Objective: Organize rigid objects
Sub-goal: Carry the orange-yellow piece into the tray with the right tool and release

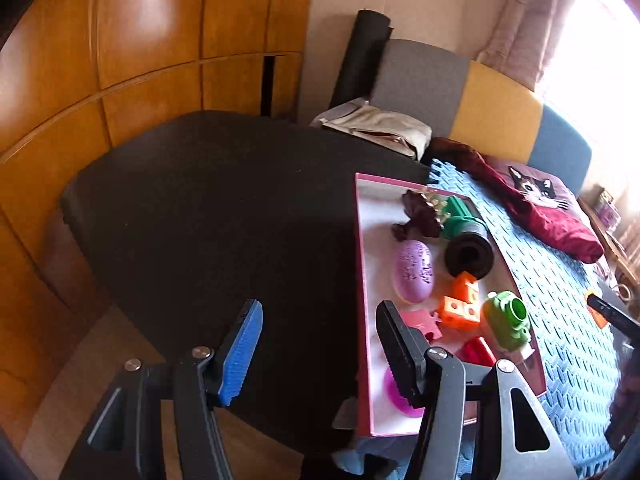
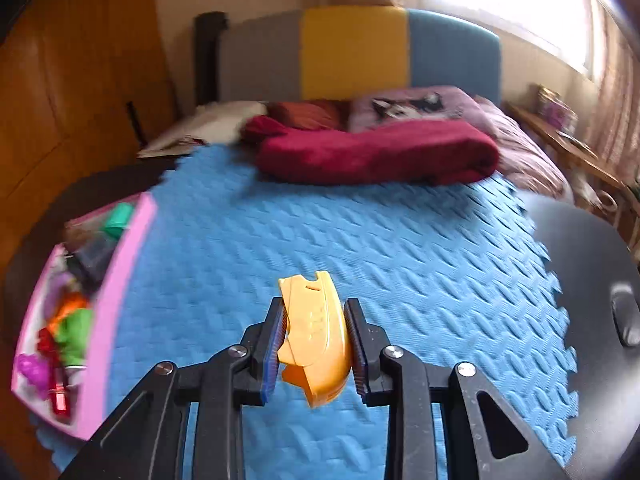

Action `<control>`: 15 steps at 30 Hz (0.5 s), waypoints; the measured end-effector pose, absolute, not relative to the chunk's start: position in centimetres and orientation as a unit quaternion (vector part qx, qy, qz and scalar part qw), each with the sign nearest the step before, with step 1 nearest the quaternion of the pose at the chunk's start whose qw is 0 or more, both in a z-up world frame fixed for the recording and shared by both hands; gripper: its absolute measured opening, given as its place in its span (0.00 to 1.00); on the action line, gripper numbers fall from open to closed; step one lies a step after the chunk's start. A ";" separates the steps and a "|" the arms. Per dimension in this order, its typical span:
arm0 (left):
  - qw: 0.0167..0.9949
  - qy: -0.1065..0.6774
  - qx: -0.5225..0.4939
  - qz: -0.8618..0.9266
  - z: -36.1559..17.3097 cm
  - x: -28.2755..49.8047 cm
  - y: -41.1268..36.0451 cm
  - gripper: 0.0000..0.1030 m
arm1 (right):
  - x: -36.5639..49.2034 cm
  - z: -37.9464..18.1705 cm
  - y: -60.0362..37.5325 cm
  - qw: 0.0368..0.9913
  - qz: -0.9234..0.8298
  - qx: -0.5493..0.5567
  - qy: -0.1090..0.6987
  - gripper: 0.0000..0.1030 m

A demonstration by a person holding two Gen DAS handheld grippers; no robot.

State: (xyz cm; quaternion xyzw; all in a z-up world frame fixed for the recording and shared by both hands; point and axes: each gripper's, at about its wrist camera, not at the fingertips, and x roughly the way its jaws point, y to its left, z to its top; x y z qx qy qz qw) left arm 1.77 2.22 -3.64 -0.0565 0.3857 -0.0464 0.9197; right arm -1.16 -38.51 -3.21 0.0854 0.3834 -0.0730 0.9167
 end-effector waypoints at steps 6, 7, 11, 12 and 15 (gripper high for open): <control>0.919 0.388 -0.061 -0.038 -3.9 1.9 2.8 0.58 | 0.3 -0.6 -29.0 0.926 0.061 0.052 0.369 0.28; 0.918 0.389 -0.061 -0.038 -4.0 2.0 2.9 0.58 | 0.6 -0.3 -27.3 0.924 0.083 0.048 0.369 0.28; 0.917 0.391 -0.061 -0.039 -4.2 2.0 3.0 0.59 | 1.8 -0.1 -21.0 0.911 0.156 0.037 0.380 0.28; 0.917 0.392 -0.061 -0.038 -4.3 2.0 3.0 0.59 | 2.2 -0.4 -19.9 0.908 0.166 0.033 0.384 0.28; 0.915 0.398 -0.064 -0.039 -4.6 2.1 3.1 0.60 | 3.8 -2.2 -17.0 0.897 0.182 0.021 0.403 0.28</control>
